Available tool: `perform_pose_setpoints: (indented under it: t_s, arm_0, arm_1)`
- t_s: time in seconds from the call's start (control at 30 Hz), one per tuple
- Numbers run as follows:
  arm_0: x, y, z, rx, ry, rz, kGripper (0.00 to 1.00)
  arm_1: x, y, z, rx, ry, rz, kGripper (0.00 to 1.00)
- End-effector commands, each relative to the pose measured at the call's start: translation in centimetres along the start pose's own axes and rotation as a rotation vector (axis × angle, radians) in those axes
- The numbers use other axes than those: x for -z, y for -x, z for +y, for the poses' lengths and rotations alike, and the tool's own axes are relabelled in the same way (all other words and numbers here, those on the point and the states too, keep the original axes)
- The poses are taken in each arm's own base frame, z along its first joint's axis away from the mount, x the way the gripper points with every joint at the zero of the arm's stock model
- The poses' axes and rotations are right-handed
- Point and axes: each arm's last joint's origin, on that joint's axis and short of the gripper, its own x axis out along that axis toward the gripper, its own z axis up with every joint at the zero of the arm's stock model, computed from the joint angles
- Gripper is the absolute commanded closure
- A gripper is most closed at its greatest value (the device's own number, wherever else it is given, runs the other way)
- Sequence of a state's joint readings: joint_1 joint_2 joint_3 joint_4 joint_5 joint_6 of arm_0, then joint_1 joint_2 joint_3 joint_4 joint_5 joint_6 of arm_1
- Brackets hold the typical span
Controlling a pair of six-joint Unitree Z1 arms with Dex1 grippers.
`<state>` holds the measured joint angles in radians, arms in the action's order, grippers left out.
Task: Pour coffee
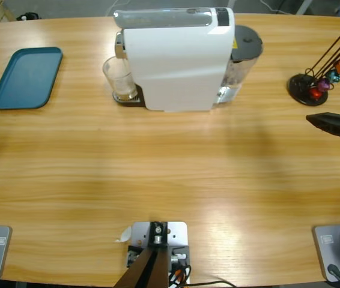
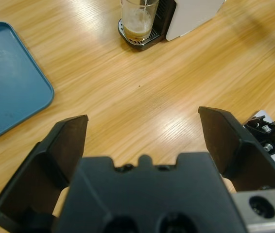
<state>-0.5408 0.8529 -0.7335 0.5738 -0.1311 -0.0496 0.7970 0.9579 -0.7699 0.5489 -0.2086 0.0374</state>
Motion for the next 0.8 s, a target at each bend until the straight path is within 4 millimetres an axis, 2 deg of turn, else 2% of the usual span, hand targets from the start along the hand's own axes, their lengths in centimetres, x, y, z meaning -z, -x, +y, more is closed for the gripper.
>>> perform_pose_setpoints:
  t_s: [0.03,0.43,0.8]
  arm_0:
    - [1.8,0.3,0.2,-0.018,-0.012,-0.043,0.0]
    - [1.6,-0.1,0.2,-0.018,-0.009,-0.028,0.0]
    - [2.4,-0.2,0.1,0.01,0.008,-0.09,0.0]
  arm_1:
    - [0.6,-0.5,0.0,0.029,-0.007,0.022,0.0]
    - [0.9,0.0,-0.1,0.028,-0.012,0.003,0.0]
    - [0.7,-0.3,0.0,0.029,-0.01,0.014,0.0]
